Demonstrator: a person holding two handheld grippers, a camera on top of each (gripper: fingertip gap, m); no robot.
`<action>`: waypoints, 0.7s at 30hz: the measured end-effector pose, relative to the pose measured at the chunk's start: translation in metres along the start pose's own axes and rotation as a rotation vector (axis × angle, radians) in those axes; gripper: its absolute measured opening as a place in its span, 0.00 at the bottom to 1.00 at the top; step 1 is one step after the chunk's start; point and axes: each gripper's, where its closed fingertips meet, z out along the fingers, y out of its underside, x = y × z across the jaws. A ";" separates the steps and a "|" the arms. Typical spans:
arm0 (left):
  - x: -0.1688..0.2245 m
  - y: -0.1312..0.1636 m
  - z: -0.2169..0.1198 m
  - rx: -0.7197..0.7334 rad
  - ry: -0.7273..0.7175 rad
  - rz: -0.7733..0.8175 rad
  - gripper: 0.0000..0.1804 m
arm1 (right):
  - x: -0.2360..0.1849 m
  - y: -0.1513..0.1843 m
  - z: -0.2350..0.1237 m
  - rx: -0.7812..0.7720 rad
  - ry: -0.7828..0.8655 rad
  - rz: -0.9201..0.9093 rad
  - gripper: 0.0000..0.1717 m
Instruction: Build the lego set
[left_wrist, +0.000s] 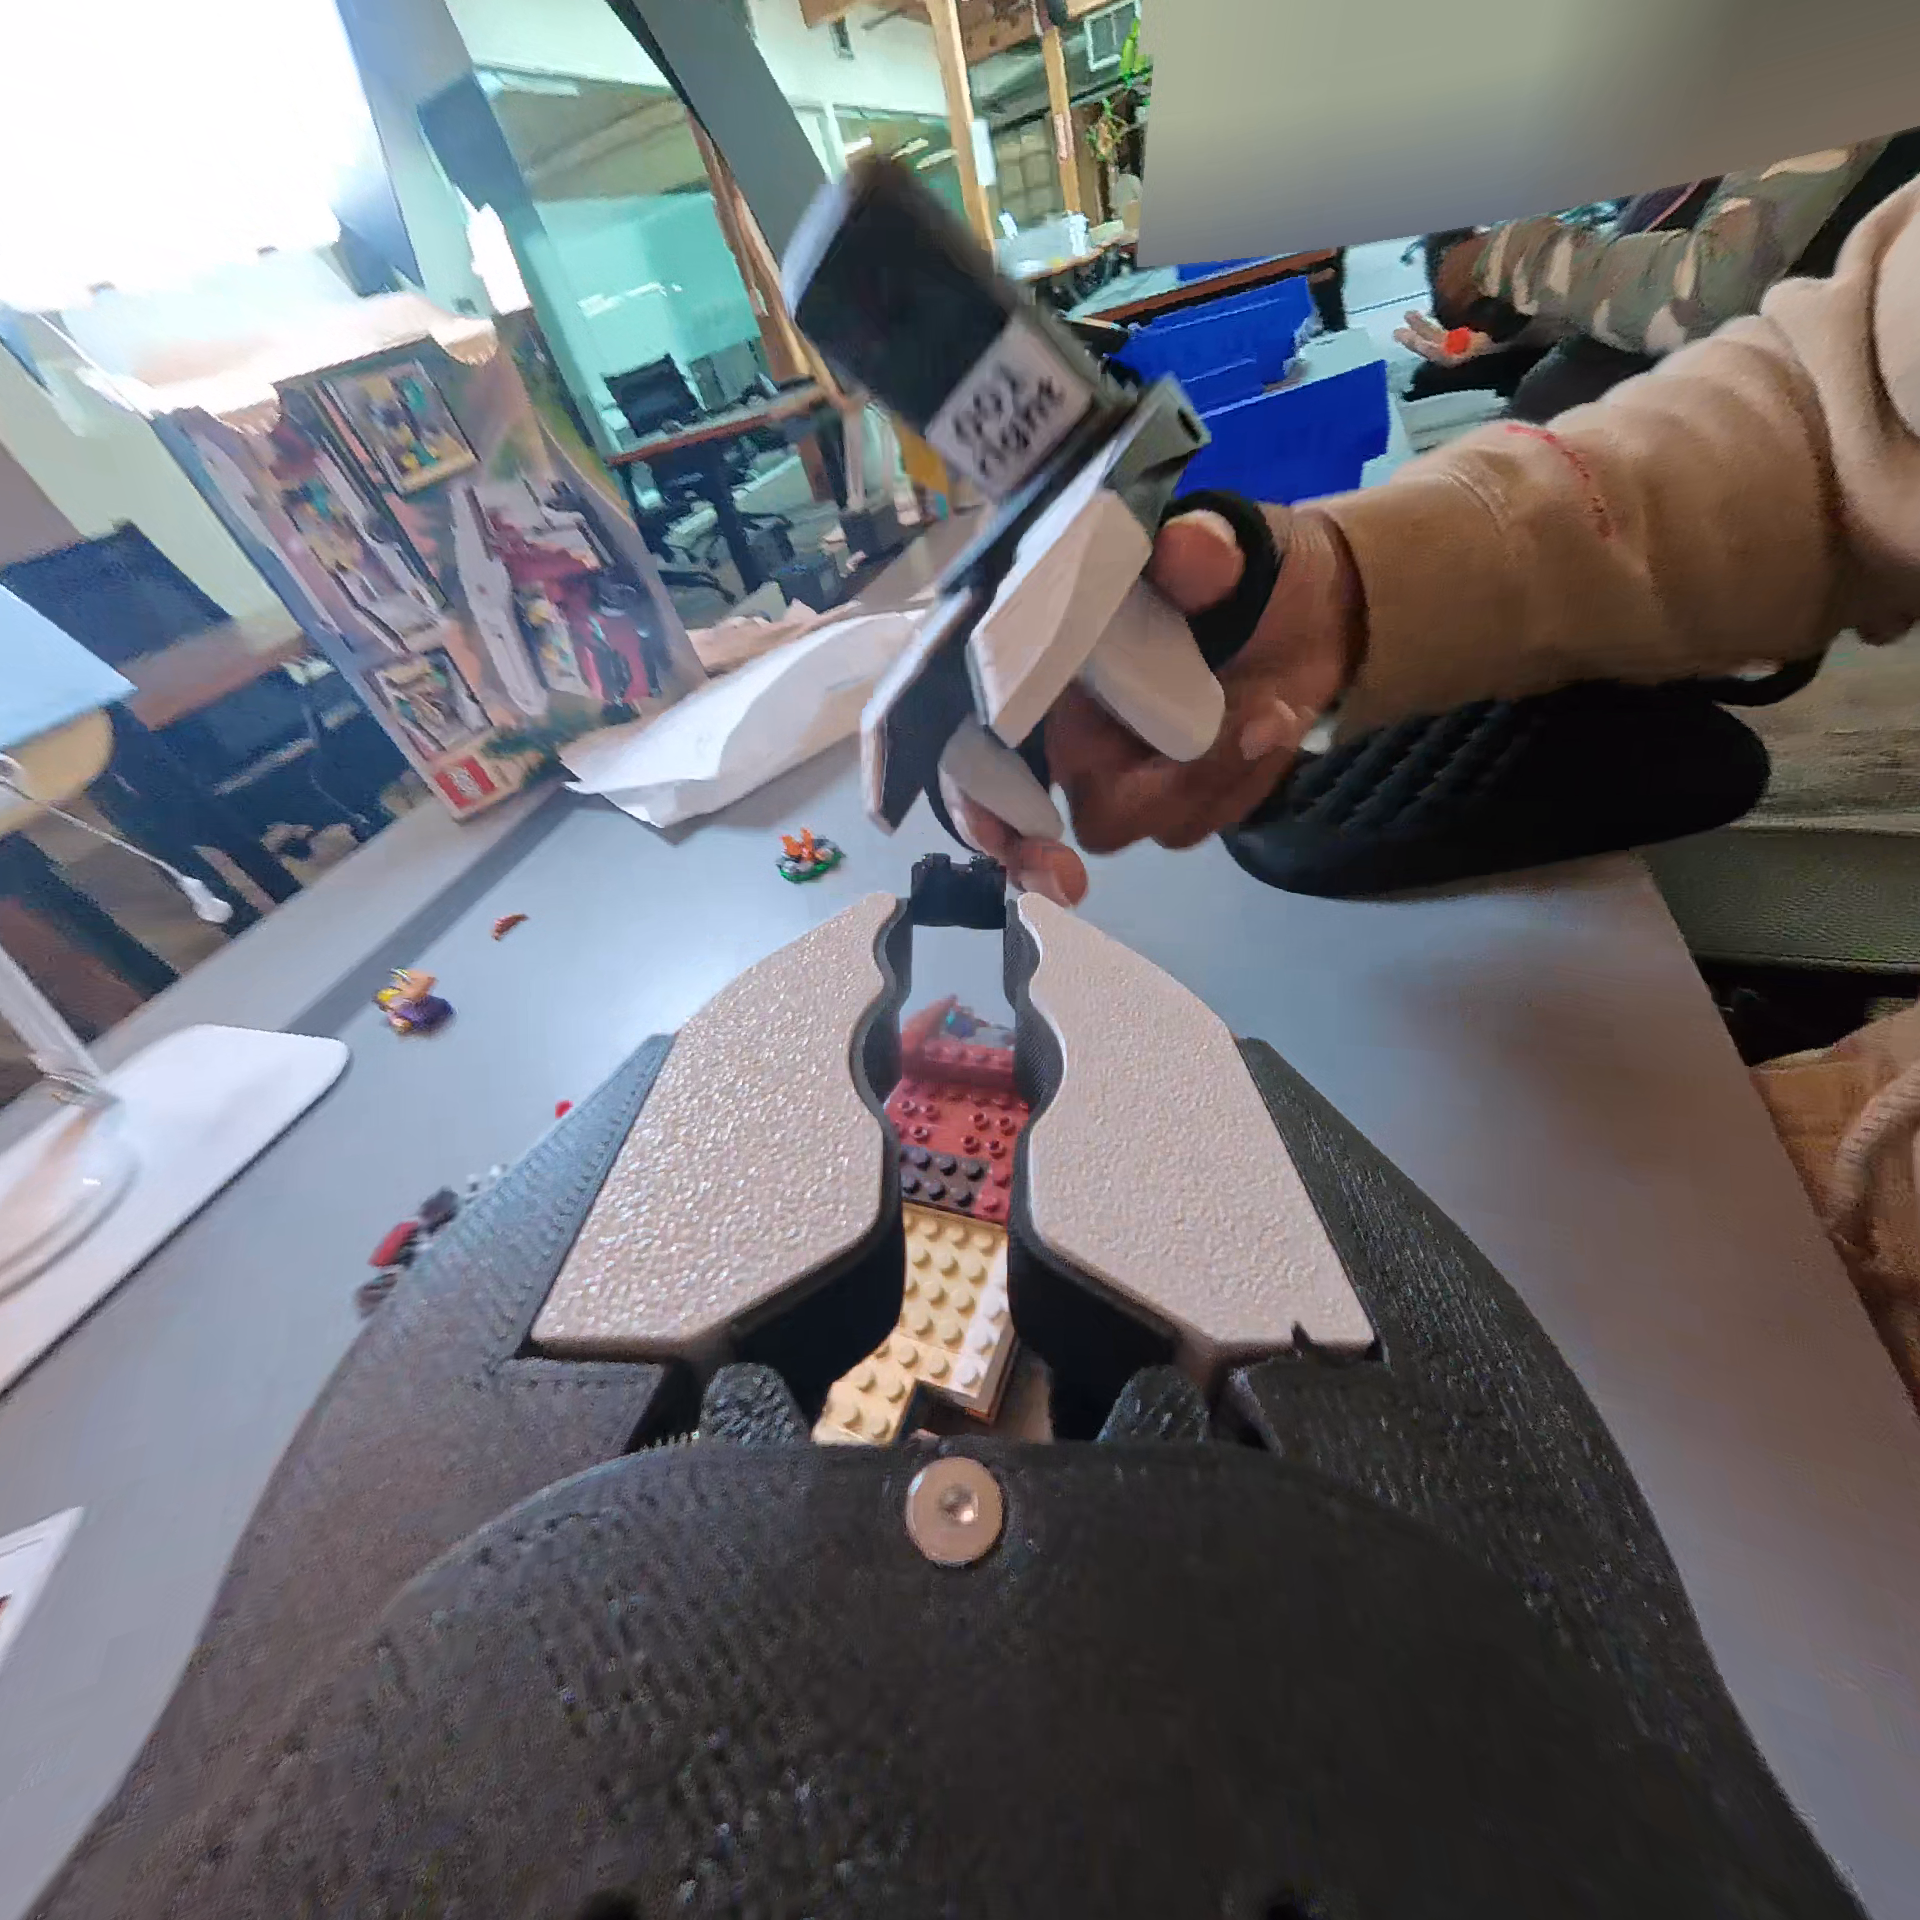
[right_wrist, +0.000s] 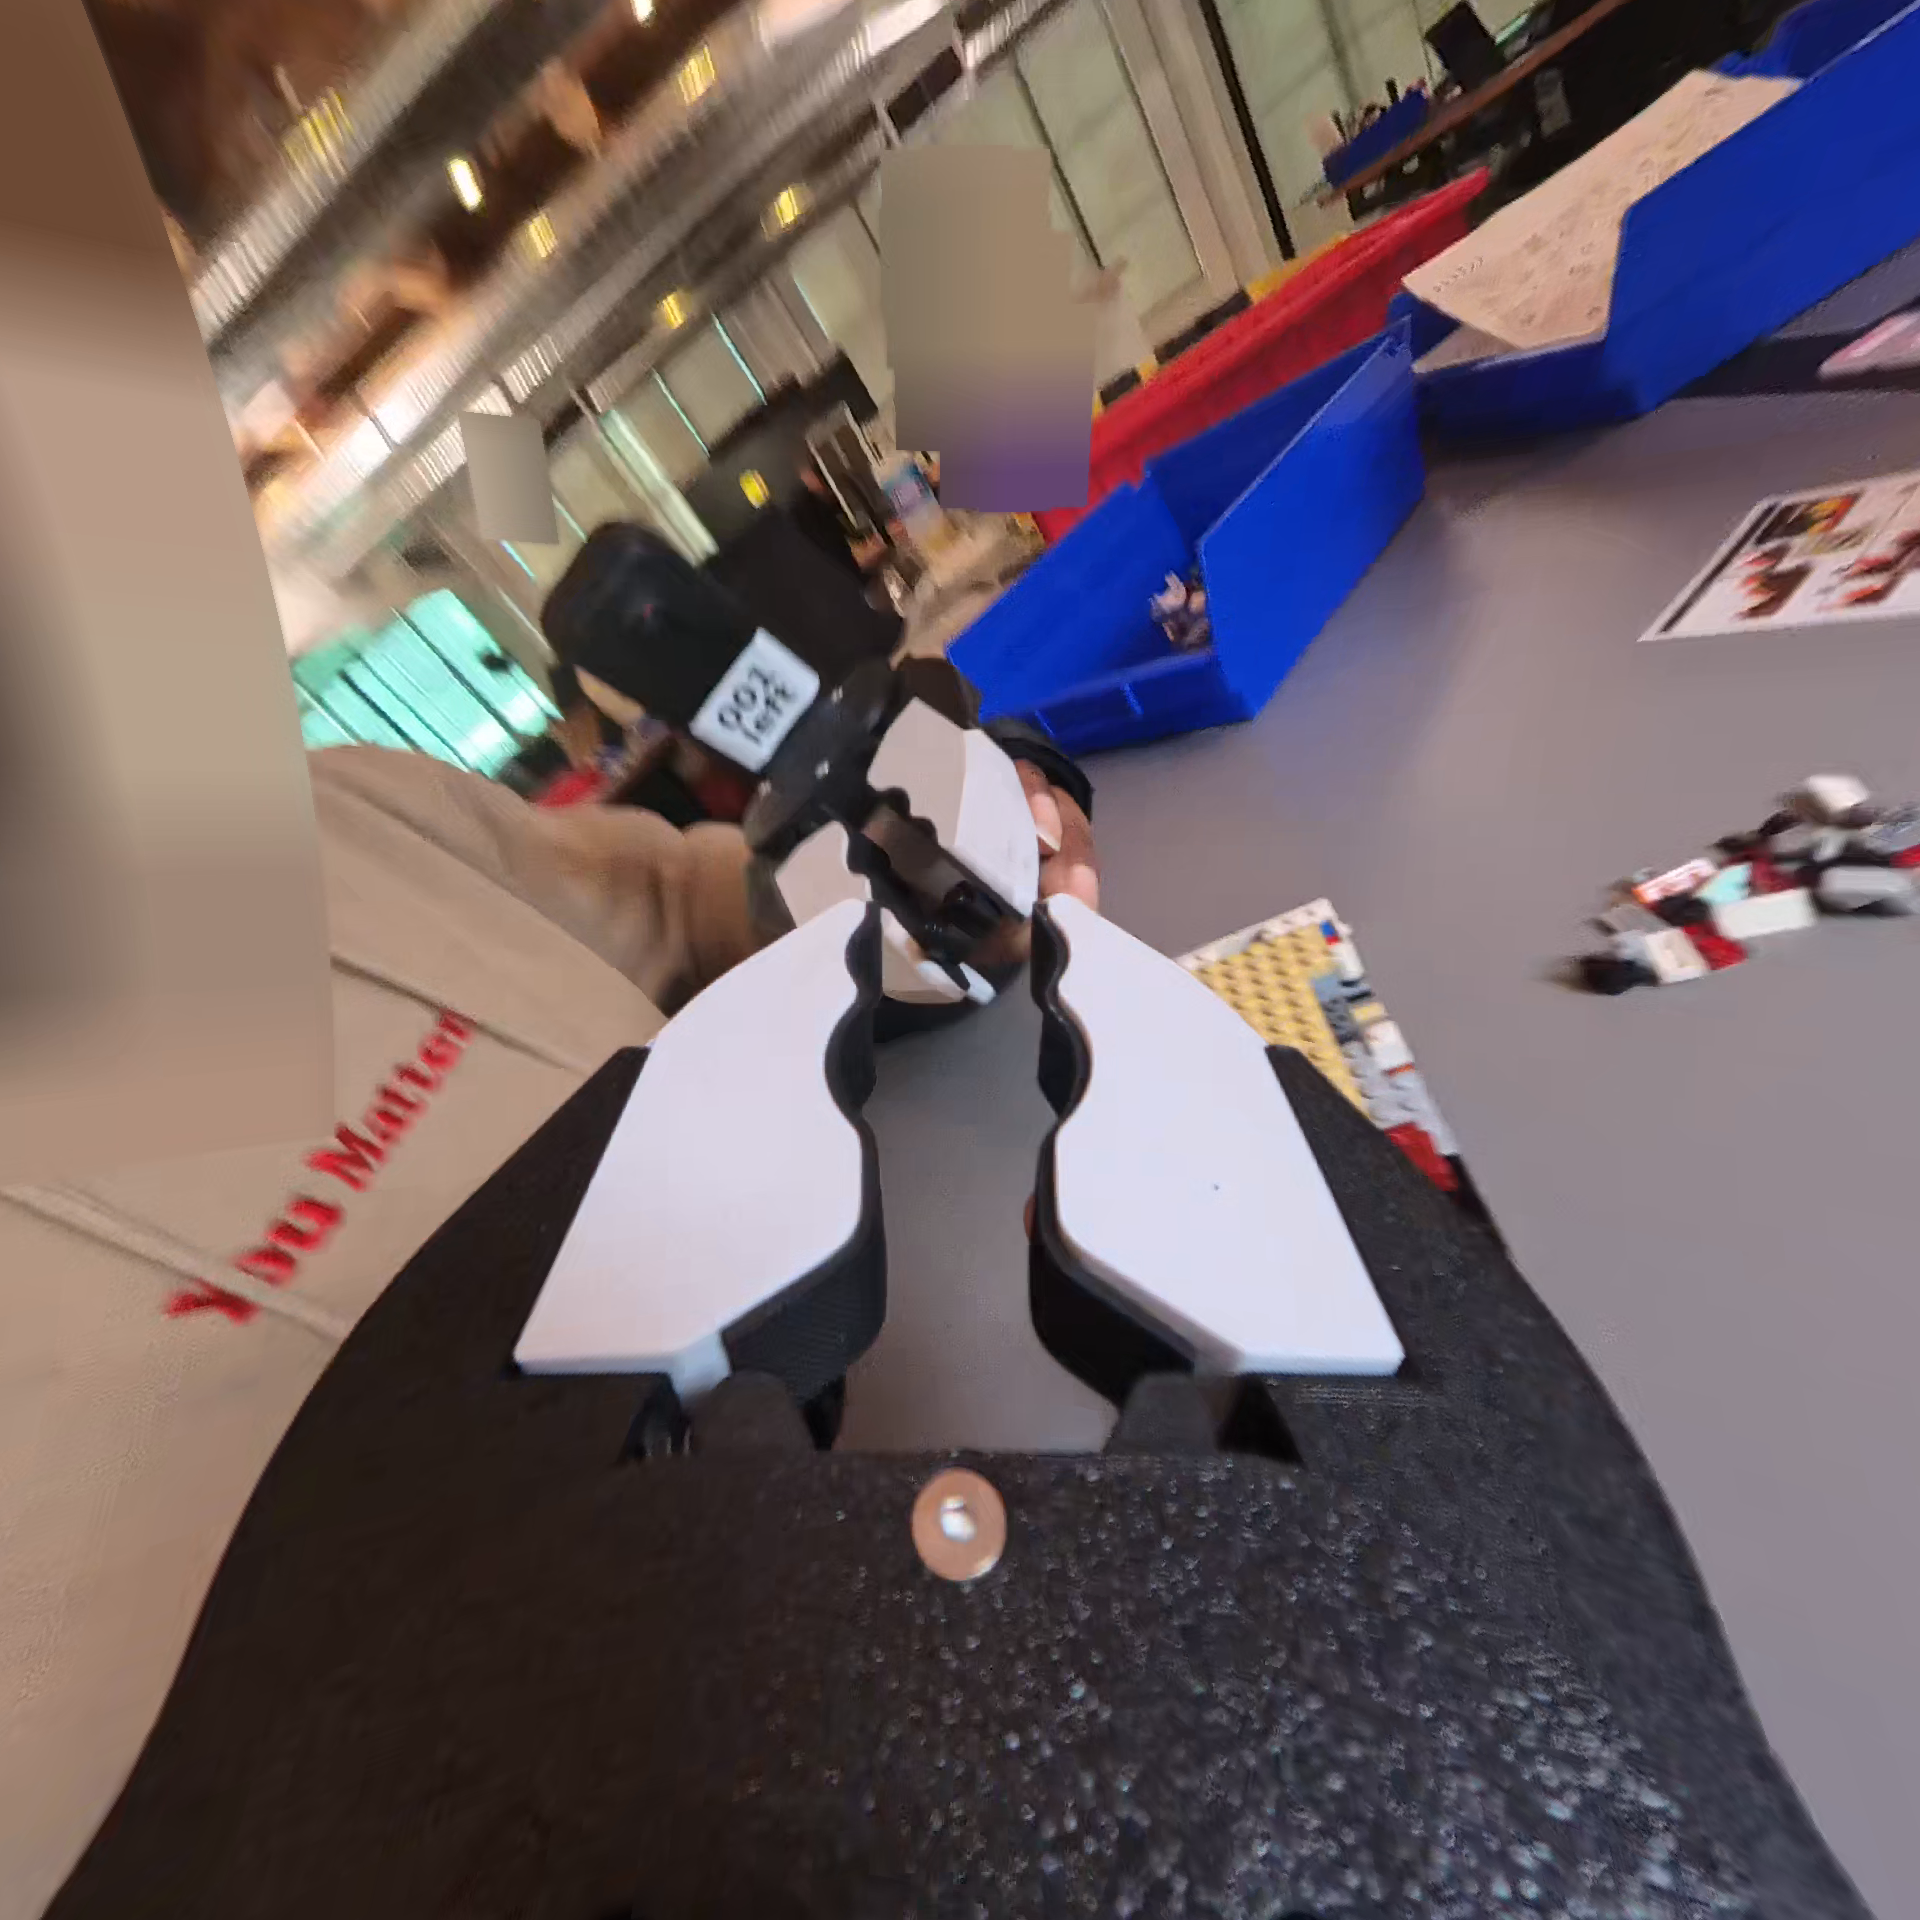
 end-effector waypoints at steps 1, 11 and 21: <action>0.002 0.004 0.002 -0.014 0.018 -0.017 0.09 | -0.001 0.004 -0.001 -0.070 0.032 -0.106 0.16; 0.017 0.018 0.013 -0.083 0.079 -0.009 0.09 | 0.008 0.036 0.000 -0.412 0.191 -0.559 0.12; 0.026 0.028 0.015 -0.134 0.128 -0.014 0.09 | 0.007 0.049 0.000 -0.501 0.194 -0.604 0.10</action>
